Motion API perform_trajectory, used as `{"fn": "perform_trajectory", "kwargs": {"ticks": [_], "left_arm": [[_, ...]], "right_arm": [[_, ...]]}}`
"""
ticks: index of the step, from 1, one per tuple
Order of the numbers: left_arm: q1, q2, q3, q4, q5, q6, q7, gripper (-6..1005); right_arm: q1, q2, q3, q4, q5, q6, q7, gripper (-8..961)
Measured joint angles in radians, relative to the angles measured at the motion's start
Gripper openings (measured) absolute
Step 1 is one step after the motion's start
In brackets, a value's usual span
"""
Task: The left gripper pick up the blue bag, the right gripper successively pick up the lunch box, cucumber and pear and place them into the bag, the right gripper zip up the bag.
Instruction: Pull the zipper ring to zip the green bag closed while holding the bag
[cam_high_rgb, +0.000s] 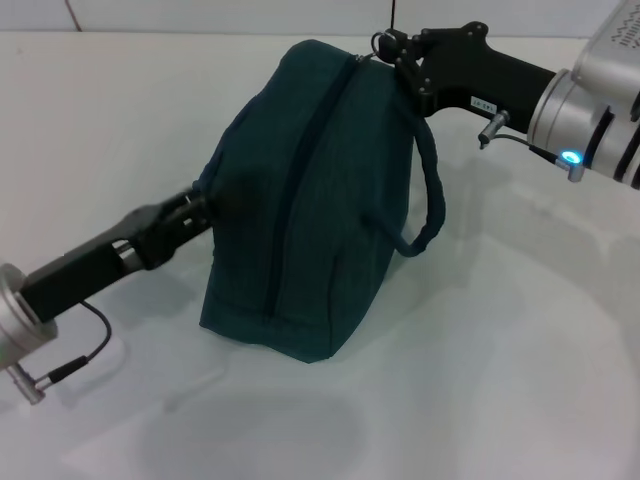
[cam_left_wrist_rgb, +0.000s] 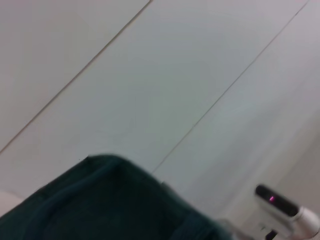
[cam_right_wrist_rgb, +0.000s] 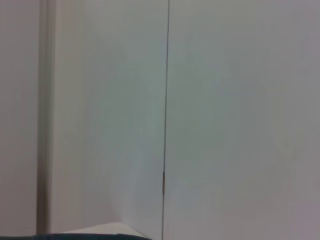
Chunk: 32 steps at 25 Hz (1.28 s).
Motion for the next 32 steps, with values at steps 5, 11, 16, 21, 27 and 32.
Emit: {"fn": "perform_trajectory", "kwargs": {"ticks": [5, 11, 16, 21, 27, 32], "left_arm": [[0.009, 0.005, -0.005, -0.024, -0.13, 0.009, 0.0, 511], [-0.014, 0.007, -0.081, -0.043, -0.181, -0.031, -0.028, 720], [-0.043, 0.038, -0.083, -0.03, -0.18, -0.06, -0.074, 756], [-0.095, 0.074, -0.069, 0.037, -0.122, -0.12, -0.213, 784], [-0.205, 0.117, -0.068, 0.105, 0.063, -0.143, -0.369, 779], [-0.268, 0.099, -0.068, 0.119, 0.186, -0.193, -0.429, 777]], "right_arm": [[-0.002, -0.001, 0.0, 0.006, 0.0, -0.025, 0.0, 85], [-0.016, -0.001, 0.001, 0.001, 0.004, -0.042, 0.0, 87], [-0.02, -0.001, 0.001, 0.003, 0.006, -0.05, 0.0, 89], [-0.027, -0.002, 0.001, -0.001, 0.006, -0.052, 0.0, 90], [-0.031, -0.002, 0.001, -0.001, 0.006, -0.054, 0.0, 92], [-0.046, 0.001, 0.013, -0.002, 0.006, -0.09, -0.001, 93]]}}
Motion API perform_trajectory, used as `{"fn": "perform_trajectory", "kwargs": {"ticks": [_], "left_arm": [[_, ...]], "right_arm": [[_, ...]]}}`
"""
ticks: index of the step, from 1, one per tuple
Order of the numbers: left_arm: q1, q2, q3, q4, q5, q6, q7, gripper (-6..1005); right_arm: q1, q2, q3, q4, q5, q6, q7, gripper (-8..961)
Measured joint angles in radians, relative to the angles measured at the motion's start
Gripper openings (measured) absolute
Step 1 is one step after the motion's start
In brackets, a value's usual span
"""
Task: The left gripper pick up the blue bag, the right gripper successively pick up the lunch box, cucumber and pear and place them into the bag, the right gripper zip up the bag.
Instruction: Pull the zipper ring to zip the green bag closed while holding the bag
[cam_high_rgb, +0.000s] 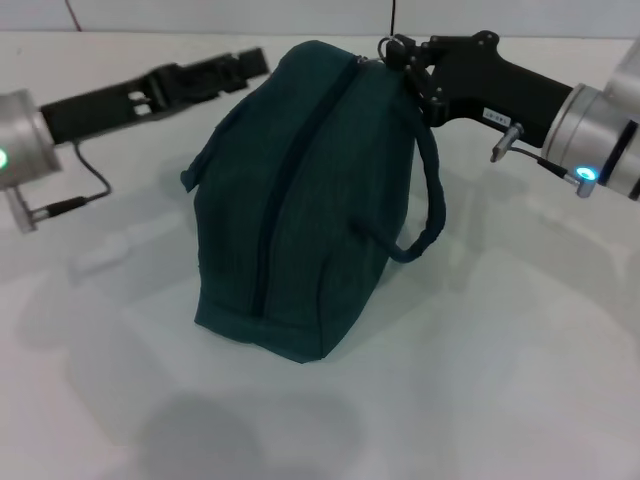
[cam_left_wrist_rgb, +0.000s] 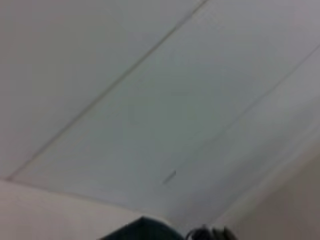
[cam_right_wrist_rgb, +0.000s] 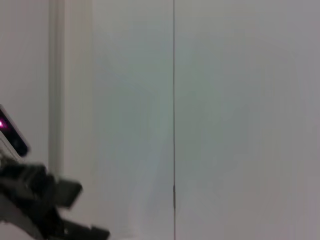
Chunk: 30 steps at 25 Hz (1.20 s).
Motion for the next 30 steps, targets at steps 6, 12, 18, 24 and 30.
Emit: {"fn": "perform_trajectory", "kwargs": {"ticks": [6, 12, 18, 24, 30], "left_arm": [[-0.045, -0.015, 0.0, 0.003, 0.086, -0.035, -0.039, 774], [-0.061, -0.016, 0.0, 0.005, 0.103, -0.047, -0.048, 770], [-0.06, -0.02, -0.001, 0.006, 0.105, -0.056, -0.05, 766], [-0.055, -0.024, 0.0, 0.006, 0.108, -0.056, -0.04, 536], [-0.053, -0.04, 0.0, 0.006, 0.108, -0.054, -0.019, 290]], "right_arm": [[-0.008, -0.001, 0.013, 0.0, 0.0, -0.02, -0.001, 95], [-0.008, -0.002, 0.014, -0.001, 0.0, -0.024, -0.001, 97], [-0.01, -0.002, 0.017, 0.003, 0.0, -0.046, -0.001, 99], [-0.022, -0.002, 0.026, 0.0, 0.0, -0.054, -0.001, 101], [-0.03, -0.002, 0.027, -0.001, 0.0, -0.069, -0.001, 102]]}}
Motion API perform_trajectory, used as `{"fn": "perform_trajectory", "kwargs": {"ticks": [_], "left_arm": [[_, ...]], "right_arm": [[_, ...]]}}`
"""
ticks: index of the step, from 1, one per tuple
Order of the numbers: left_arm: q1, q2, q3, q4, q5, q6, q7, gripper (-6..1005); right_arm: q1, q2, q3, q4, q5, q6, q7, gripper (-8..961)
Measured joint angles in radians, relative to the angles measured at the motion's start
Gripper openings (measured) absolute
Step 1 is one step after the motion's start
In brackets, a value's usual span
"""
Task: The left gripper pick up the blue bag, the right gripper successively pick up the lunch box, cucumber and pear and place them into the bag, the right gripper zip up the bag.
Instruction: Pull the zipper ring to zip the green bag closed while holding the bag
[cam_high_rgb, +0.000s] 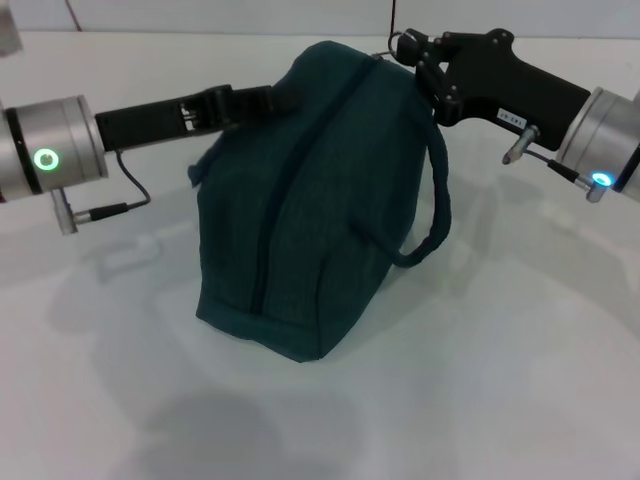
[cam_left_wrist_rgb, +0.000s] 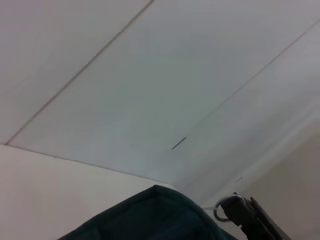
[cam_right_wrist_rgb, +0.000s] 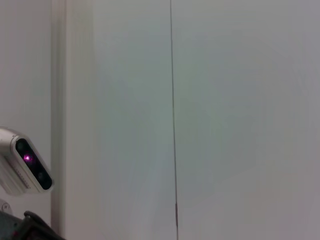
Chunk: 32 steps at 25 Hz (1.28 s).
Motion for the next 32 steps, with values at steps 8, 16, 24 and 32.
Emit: {"fn": "perform_trajectory", "kwargs": {"ticks": [8, 16, 24, 32], "left_arm": [[0.0, -0.013, 0.013, 0.002, 0.001, 0.028, 0.023, 108], [-0.002, -0.017, 0.01, 0.01, -0.011, 0.099, 0.024, 48], [-0.007, -0.029, 0.012, 0.011, -0.012, 0.123, 0.053, 50], [0.0, -0.033, 0.012, 0.011, -0.013, 0.156, 0.084, 51]], "right_arm": [[-0.037, -0.002, 0.018, -0.001, 0.0, -0.037, 0.002, 105], [-0.081, -0.01, 0.092, 0.003, -0.001, -0.12, 0.056, 107], [-0.11, -0.012, 0.094, 0.015, -0.008, -0.202, 0.18, 110], [-0.128, -0.01, 0.103, 0.028, 0.0, -0.244, 0.298, 112]]}}
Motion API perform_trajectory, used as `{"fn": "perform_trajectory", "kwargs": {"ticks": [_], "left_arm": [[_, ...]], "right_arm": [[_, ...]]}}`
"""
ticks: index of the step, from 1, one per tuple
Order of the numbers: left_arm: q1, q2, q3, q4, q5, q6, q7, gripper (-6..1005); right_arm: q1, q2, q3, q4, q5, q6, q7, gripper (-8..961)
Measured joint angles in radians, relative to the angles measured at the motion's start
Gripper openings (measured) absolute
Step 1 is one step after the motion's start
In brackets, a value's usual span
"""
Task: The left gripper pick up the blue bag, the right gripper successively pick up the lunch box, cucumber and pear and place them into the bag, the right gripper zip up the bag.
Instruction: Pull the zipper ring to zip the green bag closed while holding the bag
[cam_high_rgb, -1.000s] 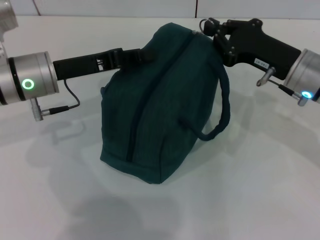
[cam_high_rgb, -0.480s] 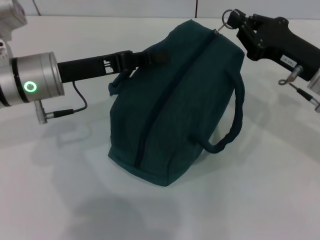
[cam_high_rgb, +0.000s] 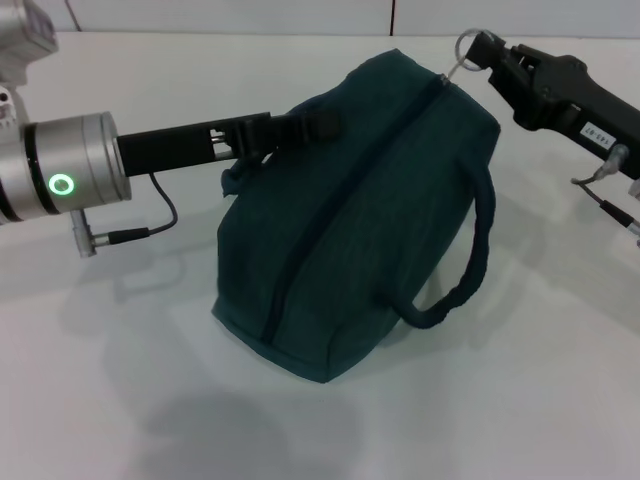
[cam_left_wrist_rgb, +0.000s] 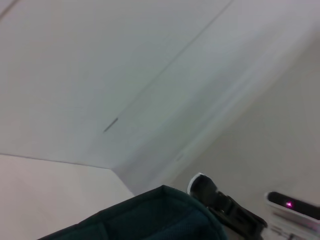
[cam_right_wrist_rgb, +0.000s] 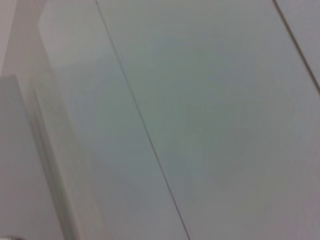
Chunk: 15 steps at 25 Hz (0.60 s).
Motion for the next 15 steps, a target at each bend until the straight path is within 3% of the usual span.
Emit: {"fn": "perform_trajectory", "kwargs": {"ticks": [7, 15], "left_arm": [[-0.004, -0.006, 0.0, 0.0, -0.001, 0.044, 0.023, 53], [-0.009, -0.009, 0.0, 0.0, -0.038, 0.105, 0.045, 55]], "right_arm": [[0.0, 0.005, 0.077, 0.062, 0.002, 0.025, 0.094, 114], [0.0, 0.004, 0.079, 0.09, 0.01, 0.06, 0.102, 116]]}}
